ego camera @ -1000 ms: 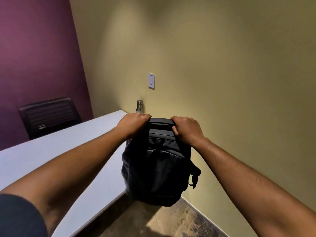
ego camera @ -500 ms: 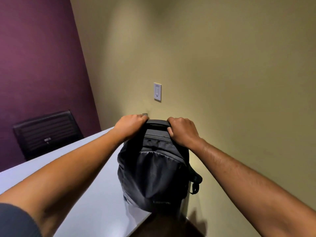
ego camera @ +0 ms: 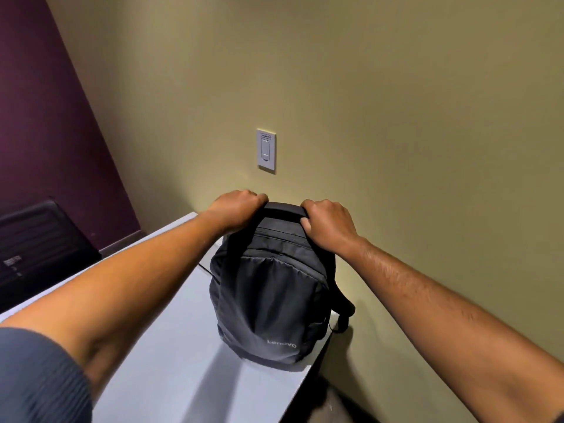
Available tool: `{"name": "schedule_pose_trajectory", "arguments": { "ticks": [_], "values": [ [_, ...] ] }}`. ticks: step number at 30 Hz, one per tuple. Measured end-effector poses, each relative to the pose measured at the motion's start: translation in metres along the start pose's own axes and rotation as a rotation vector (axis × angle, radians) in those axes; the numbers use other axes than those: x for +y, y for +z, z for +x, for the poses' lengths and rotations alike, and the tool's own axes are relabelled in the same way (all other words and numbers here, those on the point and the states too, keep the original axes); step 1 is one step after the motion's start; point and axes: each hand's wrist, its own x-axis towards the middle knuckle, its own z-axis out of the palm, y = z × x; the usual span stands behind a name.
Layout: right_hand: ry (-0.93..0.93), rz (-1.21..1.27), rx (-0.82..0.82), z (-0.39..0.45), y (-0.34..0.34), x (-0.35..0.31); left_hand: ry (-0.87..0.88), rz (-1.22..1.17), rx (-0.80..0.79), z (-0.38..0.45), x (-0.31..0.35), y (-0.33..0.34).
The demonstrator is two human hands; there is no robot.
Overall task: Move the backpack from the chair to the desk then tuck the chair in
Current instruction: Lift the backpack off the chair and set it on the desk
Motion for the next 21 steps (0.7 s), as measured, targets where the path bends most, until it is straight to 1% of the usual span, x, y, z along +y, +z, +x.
{"name": "schedule_pose_trajectory", "arguments": {
  "ticks": [4,8,12,17,21],
  "values": [
    [0.123,-0.006,0.020,0.029,0.024,0.011,0.084,-0.056,0.036,0.047,-0.024,0.020],
    [0.209,-0.008,-0.007,0.052,0.040,0.029,0.168,-0.083,0.051,0.092,-0.037,0.032],
    [0.264,-0.009,-0.023,0.070,0.053,0.051,0.175,-0.086,0.044,0.133,-0.039,0.042],
    [0.268,-0.029,-0.030,0.088,0.064,0.083,0.179,-0.096,0.083,0.175,-0.036,0.054],
    [0.219,0.006,0.073,0.099,0.072,0.091,0.185,-0.134,0.101,0.200,-0.037,0.057]
  ]
}}
